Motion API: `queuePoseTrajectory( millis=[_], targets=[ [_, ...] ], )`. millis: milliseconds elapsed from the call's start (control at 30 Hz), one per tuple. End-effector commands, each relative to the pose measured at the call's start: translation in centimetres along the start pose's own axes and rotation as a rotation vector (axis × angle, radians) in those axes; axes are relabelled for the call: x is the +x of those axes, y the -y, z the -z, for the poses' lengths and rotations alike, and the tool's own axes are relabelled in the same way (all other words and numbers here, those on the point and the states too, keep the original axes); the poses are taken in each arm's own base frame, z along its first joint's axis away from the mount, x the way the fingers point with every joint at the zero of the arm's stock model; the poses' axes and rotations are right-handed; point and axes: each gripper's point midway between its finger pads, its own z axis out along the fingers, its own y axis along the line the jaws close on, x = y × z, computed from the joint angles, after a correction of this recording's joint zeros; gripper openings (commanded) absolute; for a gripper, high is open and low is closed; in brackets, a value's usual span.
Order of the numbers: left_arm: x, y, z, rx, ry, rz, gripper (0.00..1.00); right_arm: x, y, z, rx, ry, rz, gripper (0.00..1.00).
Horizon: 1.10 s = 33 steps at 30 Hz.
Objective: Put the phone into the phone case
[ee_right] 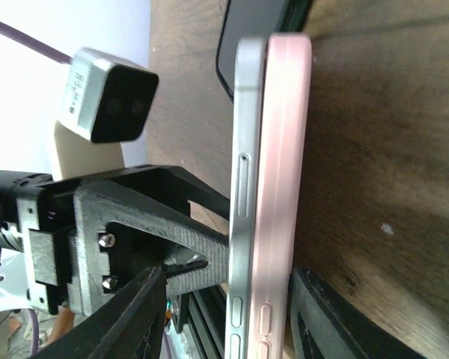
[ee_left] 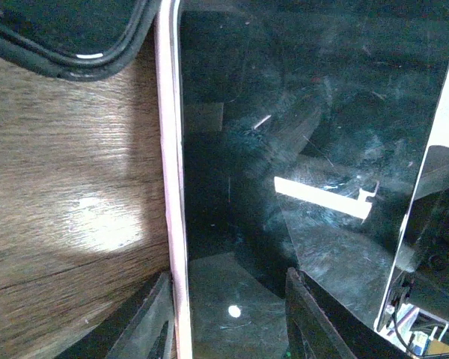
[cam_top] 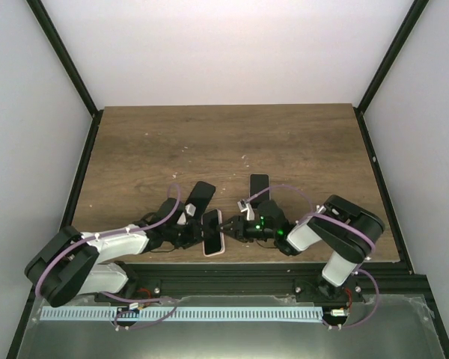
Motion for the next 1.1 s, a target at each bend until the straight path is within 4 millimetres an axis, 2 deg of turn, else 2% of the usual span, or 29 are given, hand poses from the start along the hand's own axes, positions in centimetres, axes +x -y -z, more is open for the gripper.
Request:
queuePoseTrajectory(
  millis=[0,133,233,367,500,600,767,800,833,867,933,1000,1067],
  targets=[
    [0.2,1.2,0.0,0.037,-0.008,-0.047,0.42,3.2,-4.0,-1.1,-0.156,-0.199,0.095,0.43],
    [0.2,1.4,0.1,0.043,-0.006,-0.051,0.42,3.1,-4.0,-1.2,-0.149,-0.205,0.114,0.37],
    [0.1,1.6,0.3,0.046,-0.003,-0.054,0.42,3.0,-3.1,-1.3,-0.096,-0.196,0.108,0.31],
    [0.0,1.5,0.3,0.037,0.003,-0.049,0.42,2.8,-3.2,-0.9,-0.09,-0.177,0.11,0.24],
    [0.0,1.3,0.1,0.027,-0.001,-0.042,0.43,2.6,-3.0,-0.8,-0.066,-0.162,0.119,0.08],
    [-0.1,1.2,0.1,0.02,-0.001,-0.04,0.43,2.4,-2.3,-0.9,-0.02,-0.154,0.113,0.01],
    [-0.1,1.1,-0.2,0.012,-0.009,-0.041,0.43,2.0,-1.8,-1.1,0.021,-0.147,0.111,0.03],
    [-0.1,1.1,-0.2,0.013,-0.01,-0.041,0.43,1.8,-1.9,-1.1,0.03,-0.142,0.113,0.13],
    [-0.1,1.1,-0.3,0.012,-0.01,-0.041,0.43,1.6,-1.9,-1.2,0.043,-0.139,0.112,0.28],
    [-0.1,1.0,-0.3,0.01,-0.011,-0.04,0.43,1.5,-1.8,-1.1,0.054,-0.137,0.112,0.39],
    [-0.1,0.9,-0.4,0.005,-0.013,-0.041,0.43,1.4,-1.9,-1.0,0.074,-0.132,0.112,0.46],
    [-0.1,0.7,-0.6,-0.003,-0.014,-0.037,0.43,1.3,-1.8,-0.8,0.091,-0.132,0.108,0.45],
    [-0.2,0.6,-0.7,-0.005,-0.014,-0.035,0.43,1.4,-1.8,-0.7,0.096,-0.134,0.108,0.34]
  ],
)
